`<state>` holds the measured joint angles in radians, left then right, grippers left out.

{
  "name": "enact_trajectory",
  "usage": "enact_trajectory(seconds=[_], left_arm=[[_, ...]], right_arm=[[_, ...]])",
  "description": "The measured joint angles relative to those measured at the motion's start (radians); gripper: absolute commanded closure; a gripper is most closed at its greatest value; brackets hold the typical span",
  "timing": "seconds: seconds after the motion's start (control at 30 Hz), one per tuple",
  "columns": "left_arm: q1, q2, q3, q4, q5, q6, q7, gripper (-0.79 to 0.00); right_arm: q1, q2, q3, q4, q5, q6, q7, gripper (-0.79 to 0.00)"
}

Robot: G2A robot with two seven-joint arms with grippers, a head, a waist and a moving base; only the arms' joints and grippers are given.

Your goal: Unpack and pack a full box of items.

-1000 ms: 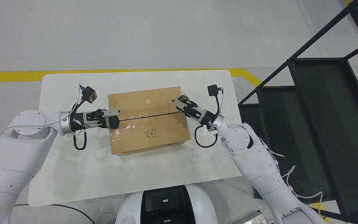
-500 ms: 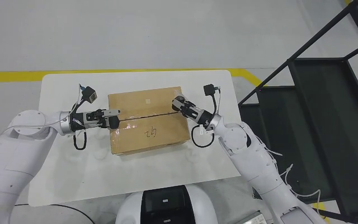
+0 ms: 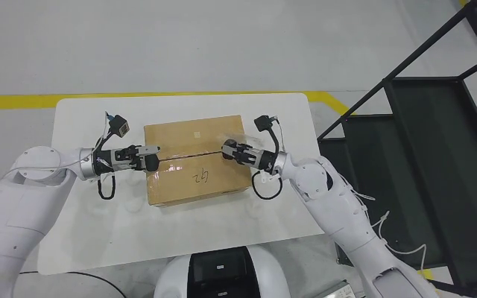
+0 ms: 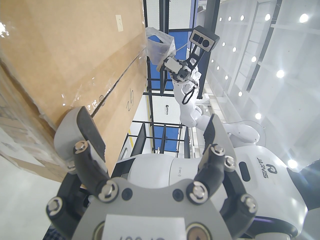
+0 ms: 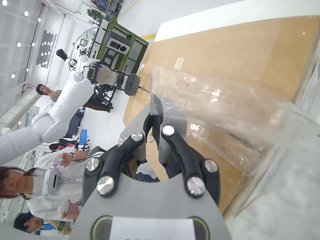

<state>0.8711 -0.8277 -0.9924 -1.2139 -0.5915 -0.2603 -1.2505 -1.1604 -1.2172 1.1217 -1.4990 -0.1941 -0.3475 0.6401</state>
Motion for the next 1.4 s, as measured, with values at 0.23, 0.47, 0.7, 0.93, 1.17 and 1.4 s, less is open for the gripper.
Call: enact_trajectory(seconds=[0.23, 0.47, 0.7, 0.93, 1.17, 1.4], left_arm=[[0.0, 0.0, 0.0, 0.0, 0.0, 0.0, 0.0, -0.785], [0.0, 0.0, 0.0, 0.0, 0.0, 0.0, 0.0, -0.785], [0.0, 0.0, 0.0, 0.0, 0.0, 0.0, 0.0, -0.785], [0.0, 0.0, 0.0, 0.0, 0.0, 0.0, 0.0, -0.785], [0.0, 0.0, 0.0, 0.0, 0.0, 0.0, 0.0, -0.785], [0.0, 0.0, 0.0, 0.0, 0.0, 0.0, 0.0, -0.785]], right_arm=[[0.047, -0.012, -0.05, 0.044, -0.008, 0.03, 0.004, 0.0], [0.091, -0.025, -0.099, 0.092, -0.025, 0.088, -0.009, 0.0], [0.116, -0.033, -0.12, 0.111, -0.028, 0.142, -0.005, 0.0], [0.12, -0.035, -0.126, 0.088, -0.042, 0.177, 0.014, 0.0], [0.105, -0.031, -0.11, 0.048, -0.033, 0.219, 0.034, -0.785], [0.078, -0.026, -0.077, 0.019, -0.008, 0.232, 0.014, -0.785]])
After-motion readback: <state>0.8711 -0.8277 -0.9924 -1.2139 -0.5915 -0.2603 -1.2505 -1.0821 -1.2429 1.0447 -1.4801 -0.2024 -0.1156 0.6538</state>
